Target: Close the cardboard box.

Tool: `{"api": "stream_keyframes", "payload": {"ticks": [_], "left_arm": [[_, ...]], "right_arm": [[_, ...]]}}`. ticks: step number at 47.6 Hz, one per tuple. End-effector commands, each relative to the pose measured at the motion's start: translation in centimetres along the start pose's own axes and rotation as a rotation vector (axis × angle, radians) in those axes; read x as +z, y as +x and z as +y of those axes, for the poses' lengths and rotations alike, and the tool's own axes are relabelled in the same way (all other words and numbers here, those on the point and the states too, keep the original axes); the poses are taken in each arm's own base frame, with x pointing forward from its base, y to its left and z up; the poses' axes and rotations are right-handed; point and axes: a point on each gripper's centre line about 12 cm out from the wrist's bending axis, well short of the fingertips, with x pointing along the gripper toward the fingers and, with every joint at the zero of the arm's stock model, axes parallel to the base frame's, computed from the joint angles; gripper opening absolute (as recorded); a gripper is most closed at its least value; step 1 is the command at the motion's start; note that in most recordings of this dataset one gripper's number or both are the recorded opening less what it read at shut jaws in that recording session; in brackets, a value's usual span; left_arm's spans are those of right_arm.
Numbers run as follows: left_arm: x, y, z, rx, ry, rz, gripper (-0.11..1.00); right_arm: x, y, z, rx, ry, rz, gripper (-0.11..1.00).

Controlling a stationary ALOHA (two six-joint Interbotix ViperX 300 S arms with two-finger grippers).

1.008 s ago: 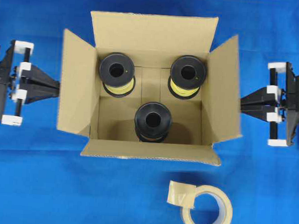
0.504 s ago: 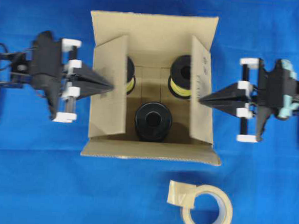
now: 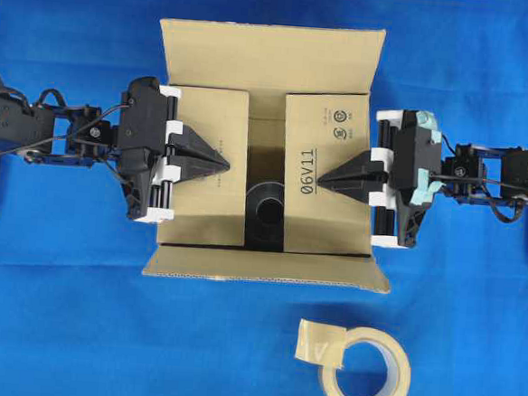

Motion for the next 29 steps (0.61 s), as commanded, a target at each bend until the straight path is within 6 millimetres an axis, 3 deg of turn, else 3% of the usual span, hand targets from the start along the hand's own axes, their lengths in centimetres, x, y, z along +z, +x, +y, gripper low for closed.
{"api": "stream_keyframes", "payload": {"ticks": [1, 13, 29], "left_arm": [[1.4, 0.2, 0.4, 0.013, -0.008, -0.052, 0.00], [3.7, 1.9, 3.1, 0.082, -0.015, -0.113, 0.00], [6.4, 4.6, 8.6, 0.207, 0.023, -0.154, 0.00]], "right_arm": [[0.9, 0.0, 0.0, -0.001, 0.006, -0.031, 0.00], [1.0, 0.1, 0.0, -0.001, 0.006, -0.034, 0.00], [1.0, 0.1, 0.1, 0.004, 0.005, -0.035, 0.00]]}}
